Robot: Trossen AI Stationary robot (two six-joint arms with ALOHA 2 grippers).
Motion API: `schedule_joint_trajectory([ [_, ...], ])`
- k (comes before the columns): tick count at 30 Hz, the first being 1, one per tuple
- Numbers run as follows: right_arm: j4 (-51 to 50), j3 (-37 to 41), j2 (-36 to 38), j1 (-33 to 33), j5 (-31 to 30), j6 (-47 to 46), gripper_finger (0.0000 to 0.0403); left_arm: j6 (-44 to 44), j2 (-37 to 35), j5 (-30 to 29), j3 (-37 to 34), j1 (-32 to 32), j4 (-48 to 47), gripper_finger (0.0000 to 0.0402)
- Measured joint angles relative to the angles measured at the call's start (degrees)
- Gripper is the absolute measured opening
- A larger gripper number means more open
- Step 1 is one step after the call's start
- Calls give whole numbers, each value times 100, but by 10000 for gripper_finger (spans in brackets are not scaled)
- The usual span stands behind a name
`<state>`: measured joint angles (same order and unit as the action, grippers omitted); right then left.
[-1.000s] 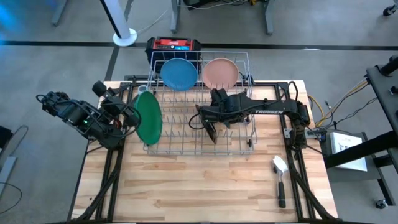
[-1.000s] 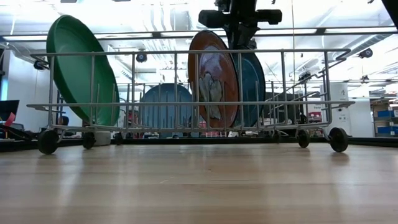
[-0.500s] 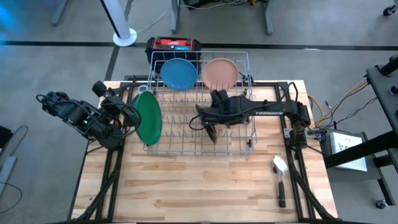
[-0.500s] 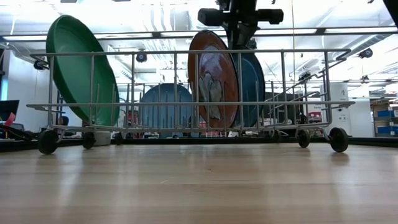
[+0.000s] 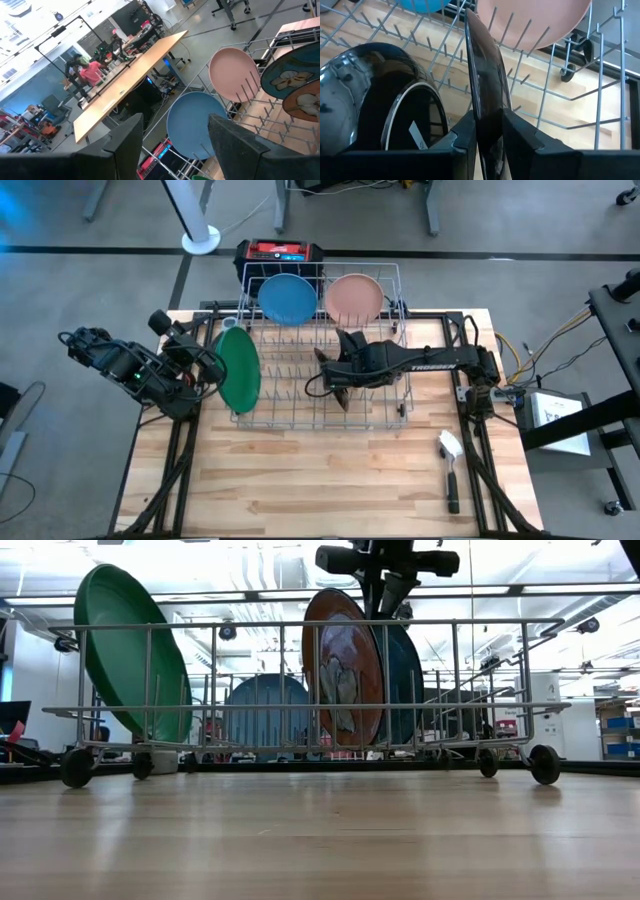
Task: Sort dishes
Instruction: Adjust the blue floral plate on the right side of the dish rack
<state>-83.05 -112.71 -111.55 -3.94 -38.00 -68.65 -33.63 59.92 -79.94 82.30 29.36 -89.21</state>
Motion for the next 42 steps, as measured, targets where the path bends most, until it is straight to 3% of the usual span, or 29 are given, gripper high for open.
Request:
schedule_joint_trajectory([
  [42,-701,7,-4,-550,256,-990,48,0,0,0,0,0,0,211],
])
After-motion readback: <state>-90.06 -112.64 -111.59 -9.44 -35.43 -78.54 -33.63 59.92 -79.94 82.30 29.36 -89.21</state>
